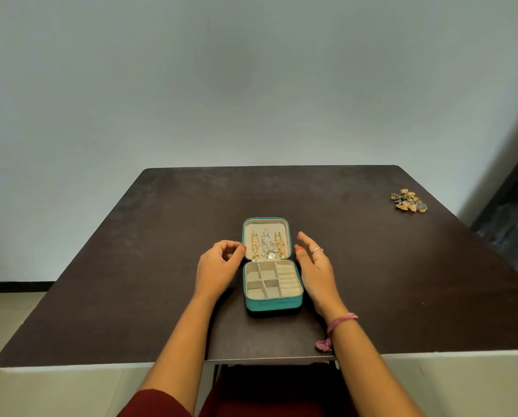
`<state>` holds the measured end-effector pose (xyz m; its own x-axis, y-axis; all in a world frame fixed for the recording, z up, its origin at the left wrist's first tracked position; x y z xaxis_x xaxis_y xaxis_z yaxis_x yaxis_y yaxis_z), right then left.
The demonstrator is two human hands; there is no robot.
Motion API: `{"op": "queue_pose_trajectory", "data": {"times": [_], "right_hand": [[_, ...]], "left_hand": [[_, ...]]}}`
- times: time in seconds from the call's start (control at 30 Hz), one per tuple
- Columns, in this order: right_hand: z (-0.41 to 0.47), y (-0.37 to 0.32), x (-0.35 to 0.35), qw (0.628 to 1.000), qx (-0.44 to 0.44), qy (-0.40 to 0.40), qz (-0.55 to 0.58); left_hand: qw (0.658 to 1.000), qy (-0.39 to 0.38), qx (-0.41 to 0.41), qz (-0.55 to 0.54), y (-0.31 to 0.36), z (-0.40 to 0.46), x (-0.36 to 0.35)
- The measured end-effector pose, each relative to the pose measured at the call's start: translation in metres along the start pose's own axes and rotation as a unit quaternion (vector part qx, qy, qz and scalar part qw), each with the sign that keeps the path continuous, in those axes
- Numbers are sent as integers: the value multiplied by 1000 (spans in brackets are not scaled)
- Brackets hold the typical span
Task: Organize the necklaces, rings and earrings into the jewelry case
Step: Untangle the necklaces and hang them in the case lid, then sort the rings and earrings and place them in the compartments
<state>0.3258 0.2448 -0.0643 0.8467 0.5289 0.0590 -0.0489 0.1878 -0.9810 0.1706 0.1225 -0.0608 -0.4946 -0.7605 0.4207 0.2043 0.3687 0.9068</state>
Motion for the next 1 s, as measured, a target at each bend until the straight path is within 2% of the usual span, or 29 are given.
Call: {"op": "queue_pose_trajectory", "data": {"times": [0.27,0.4,0.47,0.57,0.77,0.87,1.0], "right_hand": [[3,-1,-2,1000,5,-11,-4],[10,2,3,999,-24,-13,37],[12,2,11,999,-26,-28,35],[17,-2,38,999,16,-35,-14],[36,-2,131,974,109,28,-194],[49,2,178,950,93,41,-295],[69,17,230,930,33,54,-362]], "left_hand": [[1000,14,7,10,6,-1,-2],[995,12,78,-61,14,17,0],[994,19,91,-51,29,25,0],[999,33,32,-24,62,27,-11],[996,-9,-79,-26,119,16,-81],[994,-55,-91,-12,136,7,-128],[989,-105,-102,14,142,-7,-180]]}}
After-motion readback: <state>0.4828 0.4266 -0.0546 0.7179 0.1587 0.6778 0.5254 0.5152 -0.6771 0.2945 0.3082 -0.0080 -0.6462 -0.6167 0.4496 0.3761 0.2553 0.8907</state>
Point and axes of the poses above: each hand's wrist, its own z-axis towards the middle knuckle, its own x-axis out of the back of the hand, y = z × x, the point moved 2 cm from there along z, towards the middle knuckle, and after that the axes turned 9 degrees about x, right-handed, at the moved point
